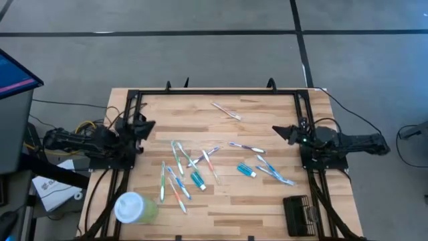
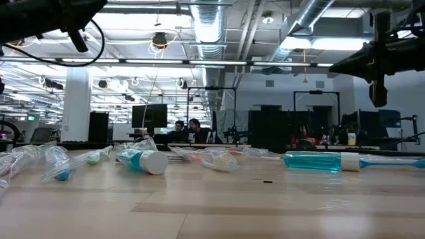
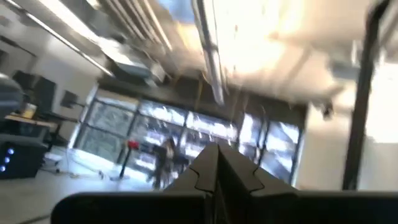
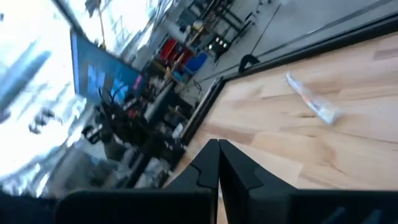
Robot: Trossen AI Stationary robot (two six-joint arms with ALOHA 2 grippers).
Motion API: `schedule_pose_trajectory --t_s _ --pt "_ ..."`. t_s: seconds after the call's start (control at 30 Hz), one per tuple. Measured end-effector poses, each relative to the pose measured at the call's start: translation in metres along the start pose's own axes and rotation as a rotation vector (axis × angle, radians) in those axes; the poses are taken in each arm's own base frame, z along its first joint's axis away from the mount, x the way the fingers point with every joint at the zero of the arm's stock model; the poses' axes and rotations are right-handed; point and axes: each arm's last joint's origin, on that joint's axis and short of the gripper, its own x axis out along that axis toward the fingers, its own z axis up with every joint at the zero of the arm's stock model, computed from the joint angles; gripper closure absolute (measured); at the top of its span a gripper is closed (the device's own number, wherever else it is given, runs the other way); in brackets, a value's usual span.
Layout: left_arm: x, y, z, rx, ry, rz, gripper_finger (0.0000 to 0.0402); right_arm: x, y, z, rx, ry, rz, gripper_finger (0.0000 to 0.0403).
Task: Pick & Place toothbrushing station
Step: Put the right blue mouthwash bottle into the black organizer
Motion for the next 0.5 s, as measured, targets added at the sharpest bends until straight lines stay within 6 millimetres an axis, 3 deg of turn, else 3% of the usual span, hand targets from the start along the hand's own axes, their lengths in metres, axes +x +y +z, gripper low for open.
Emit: schedule_pose_trajectory --t_s 0.5 --pt "-0.001 0.004 0.009 -0.325 -0.132 0.151 0.0400 0.001 0.007 0.014 0.071 -0.174 0.032 0.0403"
